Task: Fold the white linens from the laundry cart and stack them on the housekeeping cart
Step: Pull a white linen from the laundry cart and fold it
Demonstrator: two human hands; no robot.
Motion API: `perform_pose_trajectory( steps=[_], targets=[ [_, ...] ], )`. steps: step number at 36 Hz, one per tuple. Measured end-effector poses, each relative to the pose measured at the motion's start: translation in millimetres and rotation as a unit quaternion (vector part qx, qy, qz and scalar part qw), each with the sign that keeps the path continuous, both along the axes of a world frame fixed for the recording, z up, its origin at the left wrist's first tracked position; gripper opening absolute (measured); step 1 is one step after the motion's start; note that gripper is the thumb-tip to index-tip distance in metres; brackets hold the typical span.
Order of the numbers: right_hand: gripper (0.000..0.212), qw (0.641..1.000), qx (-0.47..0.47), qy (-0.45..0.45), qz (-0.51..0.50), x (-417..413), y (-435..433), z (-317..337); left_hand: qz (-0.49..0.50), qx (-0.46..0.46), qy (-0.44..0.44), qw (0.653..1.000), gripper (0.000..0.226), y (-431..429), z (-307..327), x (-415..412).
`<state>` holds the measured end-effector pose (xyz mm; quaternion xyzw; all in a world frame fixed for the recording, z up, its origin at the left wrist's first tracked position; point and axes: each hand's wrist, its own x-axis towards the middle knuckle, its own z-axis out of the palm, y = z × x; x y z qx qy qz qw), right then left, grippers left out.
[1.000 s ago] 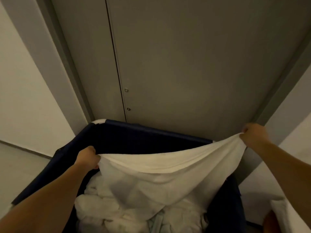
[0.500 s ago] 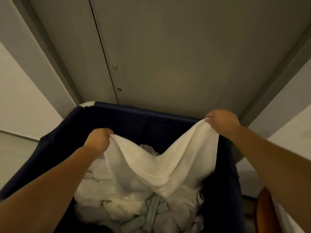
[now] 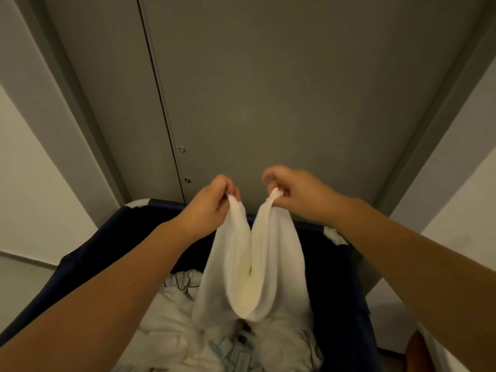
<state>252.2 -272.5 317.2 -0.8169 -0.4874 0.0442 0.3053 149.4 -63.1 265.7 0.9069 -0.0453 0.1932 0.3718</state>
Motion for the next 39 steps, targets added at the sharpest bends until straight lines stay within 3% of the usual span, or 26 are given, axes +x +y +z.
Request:
perform_pose_trajectory(
  steps=[5,15,20,22,26,30,32,35,39],
  targets=[
    [0.045,0.991,0.084,0.102,0.014,-20.8,11.5,16.5,-0.036,-0.013,-0.032,0.999,0.042,-30.0,24.5,4.6],
    [0.043,0.979,0.152,0.134,0.003,-26.8,1.5,14.2,-0.047,-0.101,-0.067,0.992,0.029,-56.0,34.4,-7.5],
    [0.058,0.985,0.114,0.129,-0.007,-25.1,-3.2,11.7,-0.032,-0.16,-0.059,0.985,0.043,-67.1,32.9,-12.4],
    [0.063,0.993,0.072,0.088,-0.011,-23.7,-5.1,10.6,-0.026,-0.182,-0.043,0.982,0.047,-70.3,29.9,-12.6],
    [0.043,0.999,-0.012,0.031,0.005,-24.0,-12.9,8.5,-0.016,-0.227,-0.01,0.974,0.043,-79.0,21.5,-14.1],
    [0.027,0.999,-0.008,0.041,0.008,-25.4,-19.7,1.2,0.008,-0.246,-0.003,0.969,0.042,-88.1,14.3,-17.1],
    [0.03,0.998,-0.013,0.055,0.001,-26.2,-22.4,-1.0,0.013,-0.243,0.008,0.97,0.042,-89.2,10.0,-17.8],
    [0.051,0.994,-0.026,0.1,0.023,-29.8,-26.2,-2.0,0.009,-0.249,0.023,0.968,0.041,-91.0,6.2,-19.4],
    [0.037,0.993,-0.031,0.108,0.027,-33.0,-31.4,-3.9,0.027,-0.263,0.025,0.964,0.042,-97.5,5.8,-22.3]
  ],
)
